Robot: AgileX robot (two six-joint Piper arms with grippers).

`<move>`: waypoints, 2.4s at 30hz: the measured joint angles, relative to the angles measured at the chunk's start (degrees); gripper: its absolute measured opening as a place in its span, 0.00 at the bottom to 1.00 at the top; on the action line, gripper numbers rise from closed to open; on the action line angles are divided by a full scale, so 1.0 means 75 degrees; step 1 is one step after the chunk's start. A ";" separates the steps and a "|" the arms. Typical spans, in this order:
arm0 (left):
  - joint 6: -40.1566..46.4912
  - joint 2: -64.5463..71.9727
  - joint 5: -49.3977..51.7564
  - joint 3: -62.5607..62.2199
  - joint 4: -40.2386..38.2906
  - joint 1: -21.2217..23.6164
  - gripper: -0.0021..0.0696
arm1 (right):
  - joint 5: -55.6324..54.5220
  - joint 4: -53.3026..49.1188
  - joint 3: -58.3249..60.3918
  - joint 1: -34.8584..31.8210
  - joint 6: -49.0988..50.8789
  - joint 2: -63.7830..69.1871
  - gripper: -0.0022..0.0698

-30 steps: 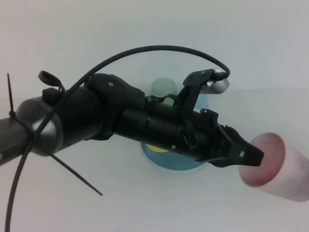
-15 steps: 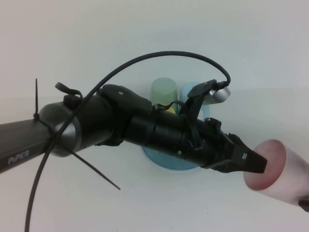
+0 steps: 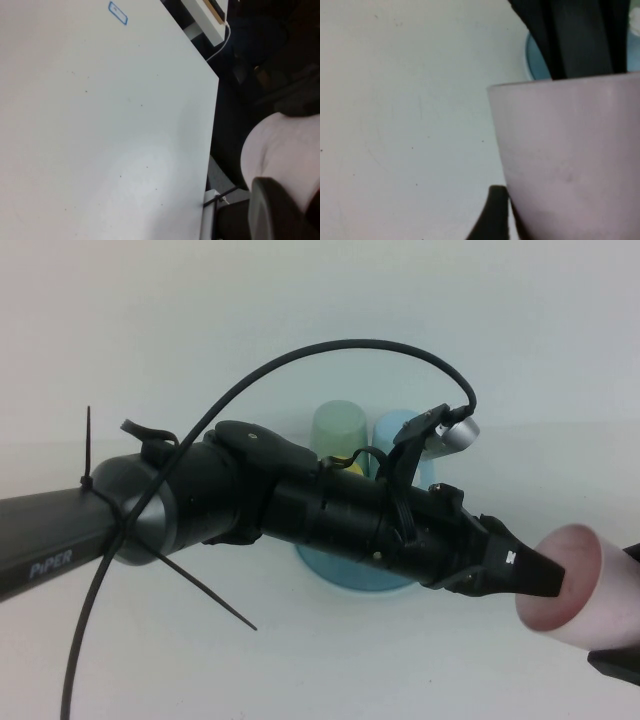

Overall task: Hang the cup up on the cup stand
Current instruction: Adjust the cup with two arms

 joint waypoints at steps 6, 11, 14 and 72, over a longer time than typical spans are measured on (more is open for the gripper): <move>0.0019 0.0000 0.0142 0.0000 -0.0107 0.0000 0.04 | 0.0000 0.0000 0.0000 0.0000 -0.0206 0.0064 0.96; 0.0034 0.0000 0.0142 0.0000 -0.0153 0.0000 0.04 | 0.0000 0.0000 0.0000 0.0000 -0.0276 0.0080 0.91; 0.0051 0.0000 0.0142 0.0000 -0.0153 0.0000 0.04 | 0.0000 0.0000 0.0000 0.0000 -0.0315 0.0080 0.86; 0.0329 -0.0678 0.0162 -0.1204 0.2156 -0.0285 0.61 | -0.0630 -0.0743 0.0000 0.0000 0.0187 0.0455 0.84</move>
